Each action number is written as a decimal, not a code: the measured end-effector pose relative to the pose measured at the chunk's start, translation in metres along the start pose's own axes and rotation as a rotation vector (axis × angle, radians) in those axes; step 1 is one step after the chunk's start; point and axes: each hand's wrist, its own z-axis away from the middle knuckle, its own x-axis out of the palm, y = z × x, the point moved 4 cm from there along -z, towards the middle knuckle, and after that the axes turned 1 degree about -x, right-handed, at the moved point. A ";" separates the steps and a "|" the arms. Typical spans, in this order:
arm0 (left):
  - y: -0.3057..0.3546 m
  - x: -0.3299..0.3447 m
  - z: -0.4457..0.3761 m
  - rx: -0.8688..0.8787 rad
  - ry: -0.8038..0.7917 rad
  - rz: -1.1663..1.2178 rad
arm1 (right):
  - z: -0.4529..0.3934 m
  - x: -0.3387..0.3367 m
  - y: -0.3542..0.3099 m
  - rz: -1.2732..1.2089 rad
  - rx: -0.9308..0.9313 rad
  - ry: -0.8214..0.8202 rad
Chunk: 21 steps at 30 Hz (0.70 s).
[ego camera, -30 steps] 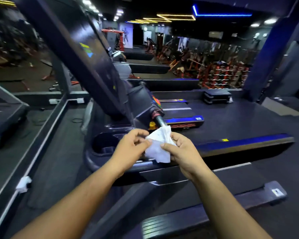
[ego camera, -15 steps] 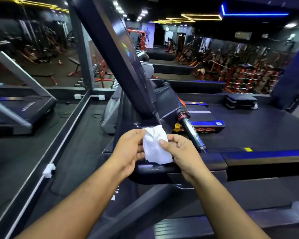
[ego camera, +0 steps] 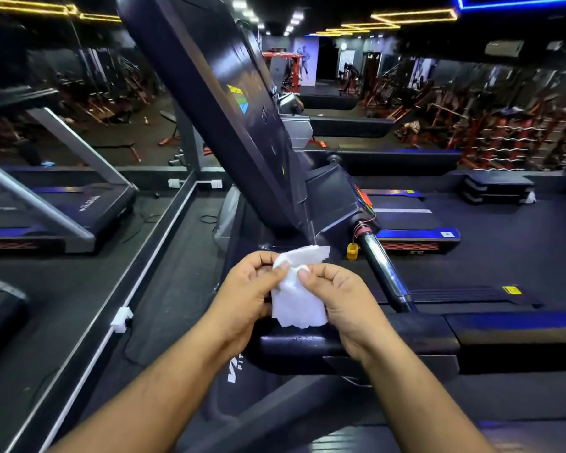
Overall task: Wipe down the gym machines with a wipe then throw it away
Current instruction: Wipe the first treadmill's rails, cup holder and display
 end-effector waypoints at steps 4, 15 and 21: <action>-0.002 -0.002 0.000 -0.145 -0.057 0.157 | 0.003 0.000 -0.005 -0.085 0.071 0.039; 0.016 -0.041 -0.014 -0.180 -0.336 0.155 | 0.021 0.042 -0.009 -0.006 0.146 0.192; 0.054 -0.058 -0.018 0.102 -0.471 0.158 | 0.028 0.073 -0.029 0.003 -0.193 0.414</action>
